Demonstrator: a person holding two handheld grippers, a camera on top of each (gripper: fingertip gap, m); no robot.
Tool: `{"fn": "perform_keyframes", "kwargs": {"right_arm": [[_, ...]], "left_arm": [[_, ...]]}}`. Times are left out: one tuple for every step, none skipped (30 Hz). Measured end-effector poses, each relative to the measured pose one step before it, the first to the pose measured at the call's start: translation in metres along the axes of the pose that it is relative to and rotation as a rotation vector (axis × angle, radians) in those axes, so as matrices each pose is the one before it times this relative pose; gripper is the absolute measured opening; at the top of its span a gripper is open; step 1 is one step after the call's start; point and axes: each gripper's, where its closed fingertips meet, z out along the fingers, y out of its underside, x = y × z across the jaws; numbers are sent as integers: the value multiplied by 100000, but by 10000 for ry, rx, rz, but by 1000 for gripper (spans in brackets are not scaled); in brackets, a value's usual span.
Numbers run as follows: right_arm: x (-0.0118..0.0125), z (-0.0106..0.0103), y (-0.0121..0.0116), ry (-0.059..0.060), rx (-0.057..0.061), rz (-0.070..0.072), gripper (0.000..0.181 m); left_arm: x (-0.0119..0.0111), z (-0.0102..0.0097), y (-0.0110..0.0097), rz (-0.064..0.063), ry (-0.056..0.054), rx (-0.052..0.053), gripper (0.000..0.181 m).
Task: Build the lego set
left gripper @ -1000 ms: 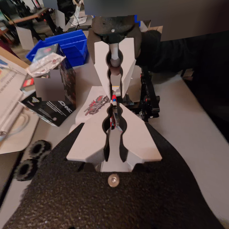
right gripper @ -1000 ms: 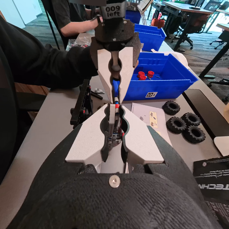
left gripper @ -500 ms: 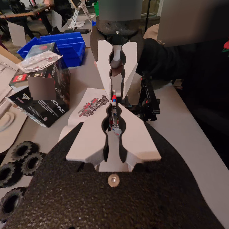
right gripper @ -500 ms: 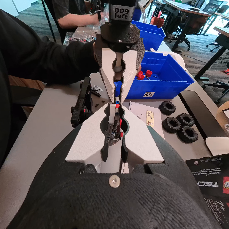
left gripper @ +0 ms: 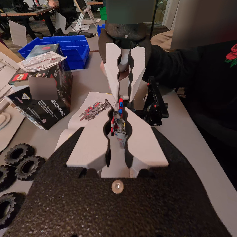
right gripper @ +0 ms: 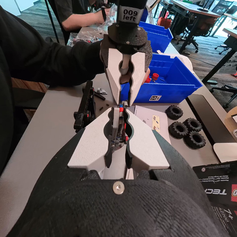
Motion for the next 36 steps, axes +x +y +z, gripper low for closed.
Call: {"fn": "perform_keyframes", "kwargs": {"right_arm": [[-5, 22, -15, -8, 16, 7, 14], [-13, 1, -7, -16, 8, 13, 14], [25, -14, 16, 17, -11, -19, 14], [-23, -20, 9, -12, 0, 13, 14], [3, -12, 4, -5, 3, 8, 14], [24, -1, 14, 4, 10, 6, 14], [-12, 18, -14, -20, 21, 33, 14], [12, 14, -5, 0, 13, 26, 14], [-10, -2, -2, -16, 15, 17, 14], [13, 2, 15, -13, 2, 24, 14], [-5, -1, -4, -12, 17, 18, 14], [-7, -8, 2, -2, 1, 2, 14], [-14, 5, -1, 7, -14, -14, 14], [-26, 8, -13, -7, -3, 3, 14], [13, -9, 18, 6, -2, 0, 14], [17, -10, 17, 3, 0, 1, 14], [-16, 1, -8, -14, 9, 22, 14], [-2, 5, 6, 2, 2, 6, 14], [-2, 16, -15, 9, -4, 4, 14], [-11, 20, -1, 9, -10, -11, 14], [-22, 13, -4, 2, -4, -1, 14], [0, -1, 2, 7, -12, 7, 14], [-3, -12, 15, 5, -12, -17, 14], [11, -35, 23, 11, -18, 0, 13], [18, -21, 26, 11, -17, -7, 13], [-7, 5, -5, 2, 0, -13, 13], [-39, 56, -50, -2, 17, -30, 14], [7, 32, 2, 31, -23, -55, 13], [-15, -7, 2, 9, -43, -7, 14], [75, -26, 60, 75, -84, -47, 14], [6, -62, 31, 35, -57, -63, 13], [-16, -21, 20, -10, -49, 10, 13], [13, 0, 8, 23, -25, -48, 13], [-20, 7, -9, 2, -10, -15, 14], [-1, 24, -6, -6, -1, 16, 14], [-5, 17, -17, -15, 19, -25, 13]], "left_arm": [[61, -74, 122, -80, 81, -53, 14], [113, -59, 30, -34, 100, 2, 16], [220, -46, -116, -29, 151, 96, 17], [240, -46, -134, -58, 179, 102, 18], [26, -31, -69, -66, 42, 49, 17], [-111, -37, 36, -39, -49, -12, 15], [-6, -38, 70, -6, 12, -31, 9], [-7, -26, 52, -2, -4, -28, 4], [-143, -8, 31, -1, -102, -43, 4], [-40, 5, 39, 24, -42, -53, 4], [93, 23, -33, 28, 21, -5, 4], [39, 21, -18, 37, -22, -18, 4], [-74, 33, 27, 39, -87, -53, 4], [55, 40, 19, 19, 1, -20, 4], [36, 22, -20, -19, 30, 20, 4], [-22, 13, 10, -61, 14, 14, 4], [32, -9, 10, -102, 70, 29, 4], [103, -31, -22, -78, 118, 54, 4], [-19, -39, 17, -5, 22, 32, 4], [-2, -31, 33, 63, 4, 10, 4], [90, -9, -9, 106, 33, 13, 4], [17, 19, -15, 148, -49, -28, 4], [-37, 36, 8, 183, -96, -75, 4], [-20, 50, 15, 211, -99, -101, 4], [-45, 23, 7, 188, -101, -101, 4], [-102, 11, 12, 93, -112, -100, 4], [-134, -8, 12, 15, -94, -86, 4], [-37, -20, 26, -58, -2, -59, 4], [1, -1, -20, -88, 38, -3, 4], [-50, 45, -15, -76, -10, -8, 4], [9, 50, -34, -58, 15, -15, 4], [56, 39, -29, -10, 33, -38, 4], [34, 10, -13, 66, -1, -55, 4], [23, -6, -3, 142, -41, -56, 4], [15, -16, 8, 175, -70, -80, 4], [13, -13, 16, 192, -82, -107, 4]]}}
